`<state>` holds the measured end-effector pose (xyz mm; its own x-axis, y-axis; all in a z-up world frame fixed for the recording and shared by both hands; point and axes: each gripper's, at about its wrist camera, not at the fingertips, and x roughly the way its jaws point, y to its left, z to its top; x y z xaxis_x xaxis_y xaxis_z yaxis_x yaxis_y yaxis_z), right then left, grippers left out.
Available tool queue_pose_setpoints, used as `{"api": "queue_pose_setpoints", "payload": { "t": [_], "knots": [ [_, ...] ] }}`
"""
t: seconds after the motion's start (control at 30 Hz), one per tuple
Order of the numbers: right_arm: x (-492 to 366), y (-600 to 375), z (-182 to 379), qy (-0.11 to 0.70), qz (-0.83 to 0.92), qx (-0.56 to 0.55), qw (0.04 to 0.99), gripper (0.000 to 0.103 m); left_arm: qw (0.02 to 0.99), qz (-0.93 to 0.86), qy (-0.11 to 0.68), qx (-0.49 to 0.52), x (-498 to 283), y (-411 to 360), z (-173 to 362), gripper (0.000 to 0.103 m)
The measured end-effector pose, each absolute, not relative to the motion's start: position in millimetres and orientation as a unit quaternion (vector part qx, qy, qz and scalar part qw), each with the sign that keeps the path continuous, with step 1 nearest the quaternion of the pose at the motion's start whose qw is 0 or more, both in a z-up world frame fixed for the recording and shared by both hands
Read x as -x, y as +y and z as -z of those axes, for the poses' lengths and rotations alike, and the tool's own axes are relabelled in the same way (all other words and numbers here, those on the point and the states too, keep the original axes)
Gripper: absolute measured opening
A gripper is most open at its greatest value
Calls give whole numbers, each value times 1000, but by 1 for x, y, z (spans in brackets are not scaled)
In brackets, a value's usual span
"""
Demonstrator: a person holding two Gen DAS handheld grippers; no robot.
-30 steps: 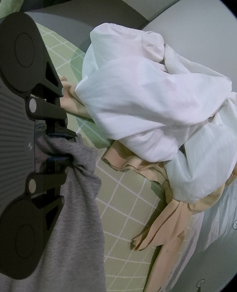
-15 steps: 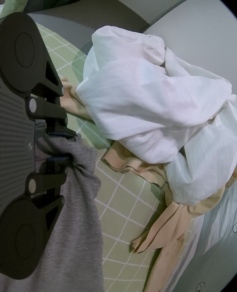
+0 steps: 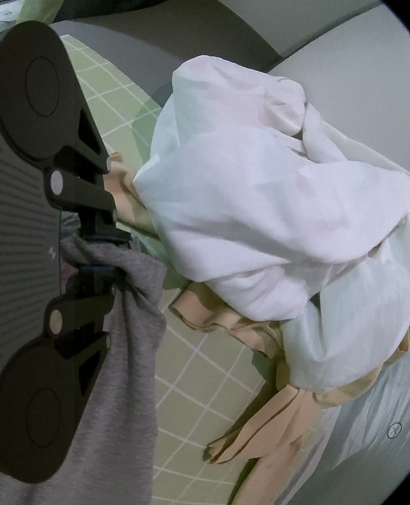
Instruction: Fold clothes
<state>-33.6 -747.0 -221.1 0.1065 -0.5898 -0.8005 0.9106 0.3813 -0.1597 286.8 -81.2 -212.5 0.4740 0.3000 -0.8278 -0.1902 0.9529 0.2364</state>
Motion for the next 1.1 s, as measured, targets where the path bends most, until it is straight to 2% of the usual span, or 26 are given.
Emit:
{"api": "queue_pose_setpoints", "payload": {
  "t": [0.1,0.17,0.2,0.23,0.3,0.33,0.4,0.43,0.47,0.5,0.53,0.57,0.9,0.97,1.1],
  "knots": [
    [23,-742,216,435,518,-161,719,6,856,-142,491,-77,-286,-87,215,16],
    [12,-737,210,431,527,-131,720,28,856,-140,490,-85,-285,-89,216,17],
    [7,-735,206,429,532,-116,721,50,856,-139,491,-85,-285,-88,216,18],
    [1,-734,203,421,536,-108,724,56,856,-136,492,-79,-284,-86,215,20],
    [-10,-733,197,401,527,-106,742,58,857,-131,494,-68,-284,-81,213,23],
    [-15,-734,196,394,519,-118,749,67,858,-125,495,-57,-283,-78,211,25],
    [-26,-738,194,380,505,-142,762,80,856,-120,501,-35,-283,-71,208,46],
    [-31,-740,193,373,497,-154,768,84,857,-123,500,-22,-282,-68,205,52],
    [-37,-742,192,365,489,-166,775,85,857,-125,499,-10,-281,-64,202,63],
    [-42,-745,194,359,482,-181,779,89,860,-127,495,2,-279,-62,198,68],
    [-48,-746,196,356,476,-187,782,98,862,-129,490,14,-278,-59,194,68],
    [-53,-747,199,355,470,-192,785,103,863,-127,488,23,-277,-57,191,69],
    [-97,-758,221,350,463,-219,784,103,865,-74,494,43,-291,-68,195,74],
    [-102,-762,224,346,467,-222,783,103,864,-68,498,37,-294,-74,199,78],
    [-112,-770,231,354,486,-213,770,103,857,-80,508,12,-302,-84,210,79]
  ]
}}
